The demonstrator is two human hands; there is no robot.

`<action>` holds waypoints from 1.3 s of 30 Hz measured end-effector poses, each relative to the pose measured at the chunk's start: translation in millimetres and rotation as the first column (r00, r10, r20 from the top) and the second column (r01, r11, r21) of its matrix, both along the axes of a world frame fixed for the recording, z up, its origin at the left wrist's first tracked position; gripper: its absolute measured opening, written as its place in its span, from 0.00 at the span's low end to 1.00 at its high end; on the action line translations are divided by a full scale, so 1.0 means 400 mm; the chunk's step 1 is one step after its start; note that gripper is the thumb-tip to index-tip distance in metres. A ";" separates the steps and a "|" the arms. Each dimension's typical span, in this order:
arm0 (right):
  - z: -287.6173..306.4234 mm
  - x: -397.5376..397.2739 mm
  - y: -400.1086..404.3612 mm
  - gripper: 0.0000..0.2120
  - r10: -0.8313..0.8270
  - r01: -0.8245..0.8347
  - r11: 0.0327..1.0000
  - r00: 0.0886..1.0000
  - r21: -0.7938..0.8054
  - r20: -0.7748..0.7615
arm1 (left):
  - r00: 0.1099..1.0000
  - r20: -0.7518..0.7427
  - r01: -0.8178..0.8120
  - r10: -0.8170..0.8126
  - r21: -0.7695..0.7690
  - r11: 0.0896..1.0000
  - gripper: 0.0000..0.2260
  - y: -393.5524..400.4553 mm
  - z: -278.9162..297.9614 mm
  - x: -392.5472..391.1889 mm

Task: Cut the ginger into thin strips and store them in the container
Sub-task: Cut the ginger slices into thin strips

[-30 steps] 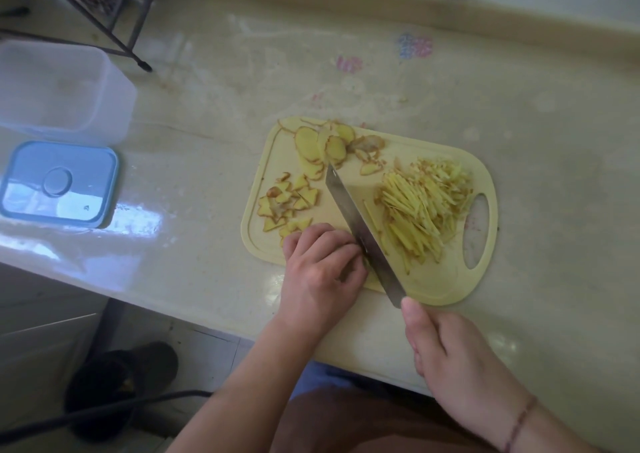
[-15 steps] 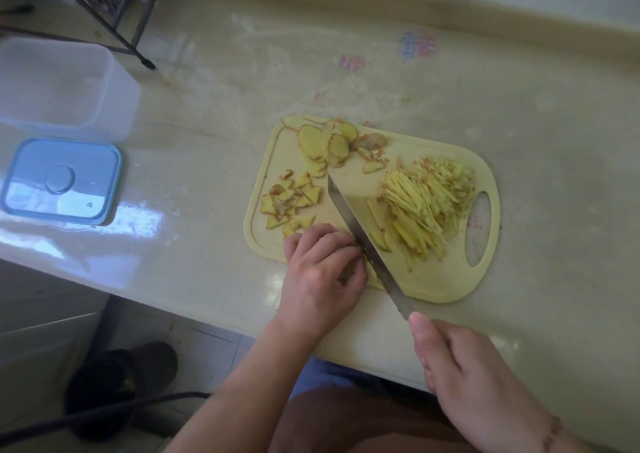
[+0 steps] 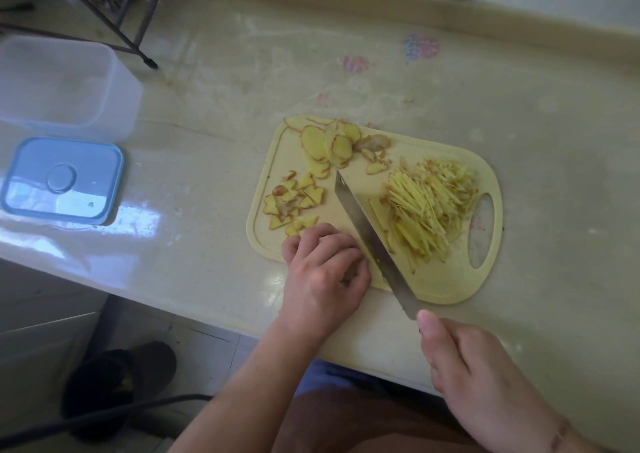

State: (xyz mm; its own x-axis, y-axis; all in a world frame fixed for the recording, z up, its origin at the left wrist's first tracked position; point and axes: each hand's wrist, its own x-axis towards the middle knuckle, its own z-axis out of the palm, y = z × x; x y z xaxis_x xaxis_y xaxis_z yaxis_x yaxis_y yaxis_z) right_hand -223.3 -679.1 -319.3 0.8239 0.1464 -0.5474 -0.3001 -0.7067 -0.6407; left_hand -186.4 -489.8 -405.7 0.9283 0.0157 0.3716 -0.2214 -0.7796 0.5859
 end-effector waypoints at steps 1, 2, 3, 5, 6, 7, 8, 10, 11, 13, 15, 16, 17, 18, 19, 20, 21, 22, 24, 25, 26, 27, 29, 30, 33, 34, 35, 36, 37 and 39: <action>-0.001 -0.006 -0.002 0.44 0.007 -0.007 1.000 1.000 -0.005 -0.011 | 1.000 0.000 0.003 -0.003 0.000 1.000 0.03 0.001 -0.001 0.000; -0.002 -0.012 -0.003 0.44 0.011 -0.011 1.000 1.000 -0.017 -0.019 | 1.000 0.000 0.007 -0.007 -0.001 1.000 0.03 0.002 -0.001 -0.001; -0.003 -0.016 -0.001 0.45 0.010 -0.011 0.999 1.000 -0.032 -0.026 | 1.000 0.004 0.009 -0.009 0.001 1.000 0.03 0.003 0.000 -0.001; -0.005 -0.018 0.003 0.45 0.001 -0.002 0.999 1.000 -0.048 -0.030 | 1.000 0.016 0.001 -0.001 0.021 1.000 0.03 0.003 0.001 -0.002; -0.006 -0.016 0.006 0.44 -0.002 0.001 0.999 1.000 -0.047 -0.022 | 1.000 0.023 -0.005 0.004 0.032 0.999 0.03 0.002 0.001 -0.002; -0.008 -0.011 0.011 0.43 -0.001 0.000 0.999 1.000 -0.040 -0.006 | 1.000 0.029 -0.009 0.008 0.039 0.999 0.03 0.002 0.001 -0.002; -0.010 -0.005 0.017 0.41 0.001 0.000 1.000 1.000 -0.029 0.010 | 0.999 0.032 -0.011 0.010 0.042 0.999 0.03 0.002 0.001 -0.001; -0.014 0.010 0.030 0.38 0.000 0.001 1.000 1.000 -0.008 0.031 | 1.000 0.029 -0.014 0.012 0.048 0.999 0.03 0.004 0.000 0.000; -0.013 0.016 0.033 0.38 -0.003 0.003 1.000 0.999 0.000 0.034 | 1.000 0.024 -0.015 0.014 0.046 0.999 0.03 0.003 0.000 -0.001; -0.008 0.019 0.029 0.41 -0.001 0.001 1.000 0.999 0.015 0.033 | 1.000 0.017 -0.024 0.024 0.029 0.999 0.03 0.001 0.002 -0.001; -0.003 0.008 0.016 0.42 0.003 -0.003 1.000 1.000 0.021 0.006 | 0.999 0.005 -0.039 0.039 0.001 0.999 0.03 0.000 0.006 0.000; -0.003 0.000 0.009 0.42 0.008 -0.008 1.000 1.000 0.022 -0.009 | 0.999 -0.001 -0.050 0.050 -0.015 0.999 0.03 0.000 0.007 0.000; -0.003 -0.007 0.005 0.42 0.011 -0.011 1.000 1.000 0.022 -0.017 | 0.998 -0.008 -0.061 0.061 -0.029 0.998 0.03 0.001 0.008 -0.001; -0.004 -0.012 0.005 0.42 0.013 -0.013 1.000 1.000 0.021 -0.021 | 0.998 -0.016 -0.067 0.067 -0.037 0.997 0.03 0.002 0.008 -0.001; -0.005 -0.015 0.006 0.43 0.017 -0.016 1.000 1.000 0.021 -0.022 | 0.997 -0.021 -0.069 0.068 -0.039 0.997 0.03 0.002 0.009 -0.001; -0.007 -0.018 0.008 0.43 0.019 -0.019 1.000 1.000 0.022 -0.025 | 0.997 -0.022 -0.068 0.067 -0.039 0.997 0.03 0.003 0.010 -0.001; -0.010 -0.019 0.009 0.43 0.022 -0.022 1.000 0.999 0.021 -0.029 | 0.998 -0.021 -0.066 0.066 -0.038 0.997 0.03 0.003 0.010 0.000; -0.012 -0.020 0.008 0.42 0.019 -0.018 1.000 0.999 0.021 -0.038 | 0.998 -0.020 -0.065 0.065 -0.034 0.997 0.02 0.003 0.010 0.001; -0.016 -0.019 -0.003 0.38 -0.010 0.013 0.999 0.997 0.047 -0.073 | 0.998 -0.013 -0.069 0.069 -0.021 0.997 0.02 0.002 0.009 0.001; -0.015 -0.013 -0.013 0.37 -0.030 0.036 0.998 0.995 0.059 -0.092 | 0.997 -0.005 -0.074 0.074 -0.014 0.997 0.02 0.001 0.009 0.001; -0.011 -0.003 -0.025 0.36 -0.057 0.064 0.996 0.992 0.062 -0.111 | 0.997 0.002 -0.077 0.078 -0.008 0.997 0.02 0.001 0.007 0.001; -0.005 0.011 -0.039 0.36 -0.100 0.110 0.992 0.985 0.066 -0.141 | 0.997 0.008 -0.079 0.079 -0.004 0.997 0.02 0.000 0.006 0.000; 0.007 0.044 -0.065 0.33 -0.208 0.237 0.968 0.944 0.088 -0.256 | 0.997 0.014 -0.073 0.073 0.004 0.997 0.03 0.002 0.005 0.002; 0.012 0.061 -0.075 0.30 -0.231 0.275 0.956 0.921 0.105 -0.314 | 0.998 0.010 -0.068 0.068 0.009 0.998 0.03 0.004 0.004 0.002; 0.026 0.090 -0.078 0.28 -0.202 0.283 0.944 0.902 0.171 -0.381 | 0.998 -0.034 -0.062 0.062 -0.002 0.998 0.03 0.002 0.009 0.003; 0.037 0.092 -0.071 0.27 -0.195 0.288 0.937 0.900 0.196 -0.389 | 0.996 -0.053 -0.068 0.066 -0.029 0.997 0.03 0.002 0.015 0.006; 0.051 0.091 -0.064 0.27 -0.185 0.289 0.931 0.900 0.224 -0.393 | 0.995 -0.062 -0.080 0.075 -0.071 0.994 0.04 0.003 0.026 0.006; 0.066 0.090 -0.057 0.27 -0.176 0.290 0.922 0.903 0.257 -0.391 | 0.995 -0.051 -0.092 0.087 -0.126 0.988 0.05 0.007 0.040 0.008; 0.081 0.091 -0.051 0.27 -0.172 0.295 0.910 0.907 0.290 -0.384 | 0.996 -0.021 -0.091 0.089 -0.178 0.980 0.05 0.013 0.059 0.014; 0.099 0.091 -0.038 0.28 -0.195 0.337 0.879 0.899 0.337 -0.391 | 0.999 0.046 -0.016 0.027 -0.223 0.975 0.05 0.022 0.094 0.029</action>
